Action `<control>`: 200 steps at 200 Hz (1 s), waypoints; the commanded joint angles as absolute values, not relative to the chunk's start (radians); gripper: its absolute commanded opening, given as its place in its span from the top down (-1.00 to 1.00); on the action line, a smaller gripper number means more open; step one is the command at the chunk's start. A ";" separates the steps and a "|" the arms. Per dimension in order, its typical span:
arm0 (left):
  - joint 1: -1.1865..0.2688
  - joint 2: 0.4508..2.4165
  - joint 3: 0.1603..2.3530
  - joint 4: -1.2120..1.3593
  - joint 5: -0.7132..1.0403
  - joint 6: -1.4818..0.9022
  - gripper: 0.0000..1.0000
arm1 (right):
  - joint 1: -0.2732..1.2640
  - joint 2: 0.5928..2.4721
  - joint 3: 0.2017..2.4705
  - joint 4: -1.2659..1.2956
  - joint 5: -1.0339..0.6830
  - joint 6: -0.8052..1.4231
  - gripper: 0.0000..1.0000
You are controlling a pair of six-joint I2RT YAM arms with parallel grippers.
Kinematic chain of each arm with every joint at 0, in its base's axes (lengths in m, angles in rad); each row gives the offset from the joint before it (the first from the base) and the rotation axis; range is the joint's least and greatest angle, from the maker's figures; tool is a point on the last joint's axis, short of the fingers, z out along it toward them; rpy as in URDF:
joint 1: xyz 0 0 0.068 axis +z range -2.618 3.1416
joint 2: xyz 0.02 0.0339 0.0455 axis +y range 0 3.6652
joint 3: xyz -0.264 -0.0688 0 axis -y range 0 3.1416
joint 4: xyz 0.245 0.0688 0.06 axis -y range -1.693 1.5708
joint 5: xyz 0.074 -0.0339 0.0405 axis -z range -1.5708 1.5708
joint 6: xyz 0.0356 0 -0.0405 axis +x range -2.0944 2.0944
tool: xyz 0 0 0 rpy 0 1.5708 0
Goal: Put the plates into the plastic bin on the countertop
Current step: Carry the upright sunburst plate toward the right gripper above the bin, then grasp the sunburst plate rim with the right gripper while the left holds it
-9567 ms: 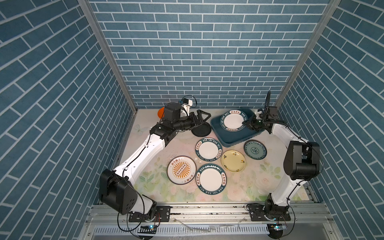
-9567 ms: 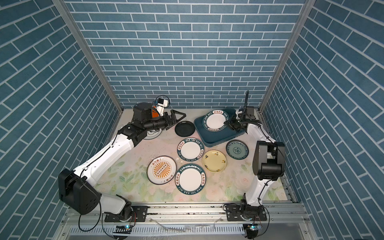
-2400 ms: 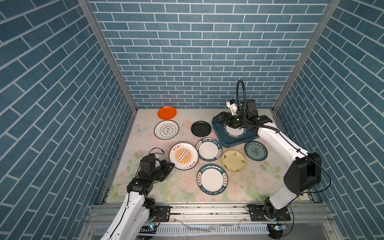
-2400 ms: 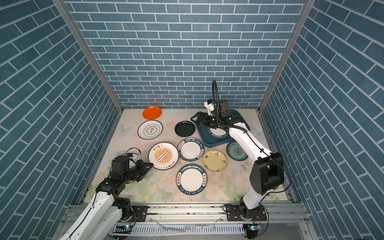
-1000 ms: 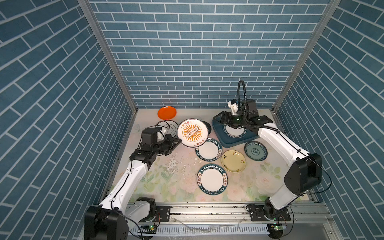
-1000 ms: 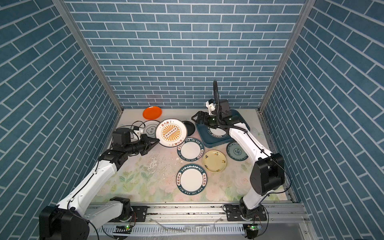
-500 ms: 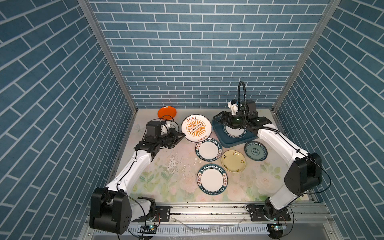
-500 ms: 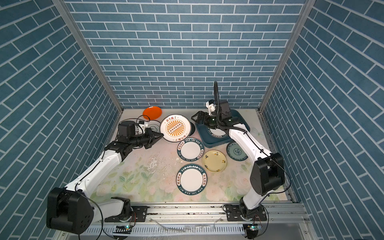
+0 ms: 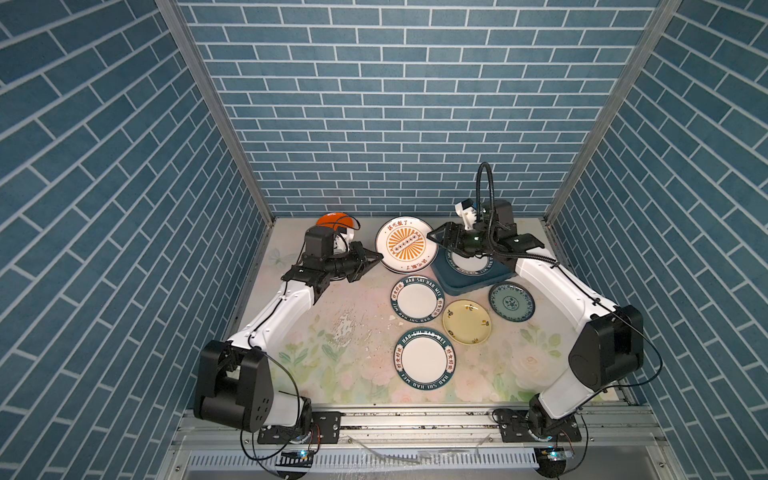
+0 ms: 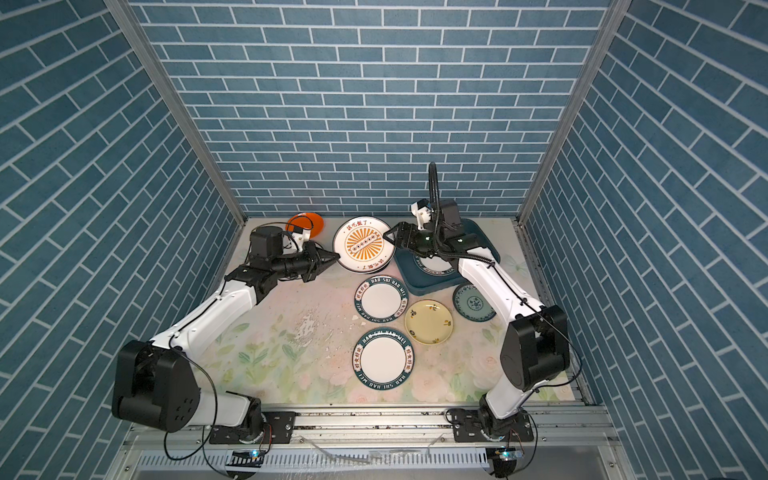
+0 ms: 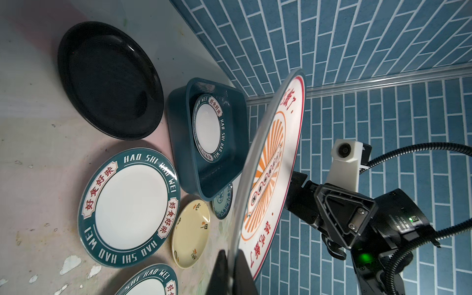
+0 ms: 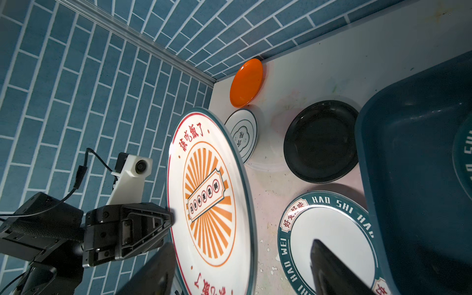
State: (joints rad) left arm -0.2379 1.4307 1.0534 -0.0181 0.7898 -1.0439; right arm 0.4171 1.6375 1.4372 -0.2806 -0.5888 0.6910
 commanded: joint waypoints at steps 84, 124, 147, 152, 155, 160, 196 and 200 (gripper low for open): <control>-0.273 1.525 1.159 0.061 0.845 -1.035 1.00 | 0.382 1.573 1.379 -0.229 -0.584 0.749 -0.12; -0.276 1.537 1.166 0.075 0.845 -1.040 1.00 | 0.373 1.566 1.362 -0.218 -0.587 0.758 0.12; -0.279 1.539 1.177 0.073 0.846 -1.037 1.00 | 0.371 1.569 1.363 -0.212 -0.592 0.764 0.35; -0.280 1.541 1.178 0.072 0.846 -1.038 1.00 | 0.371 1.569 1.362 -0.211 -0.592 0.765 0.42; -0.281 1.542 1.178 0.072 0.846 -1.038 1.00 | 0.371 1.570 1.362 -0.211 -0.592 0.765 0.45; -0.281 1.542 1.179 0.072 0.846 -1.039 1.00 | 0.371 1.570 1.362 -0.210 -0.591 0.766 0.50; -0.285 1.552 1.184 0.069 0.846 -1.039 1.00 | 0.371 1.572 1.361 -0.215 -0.588 0.767 0.69; -0.285 1.552 1.184 0.069 0.847 -1.039 1.00 | 0.370 1.573 1.361 -0.216 -0.588 0.766 0.71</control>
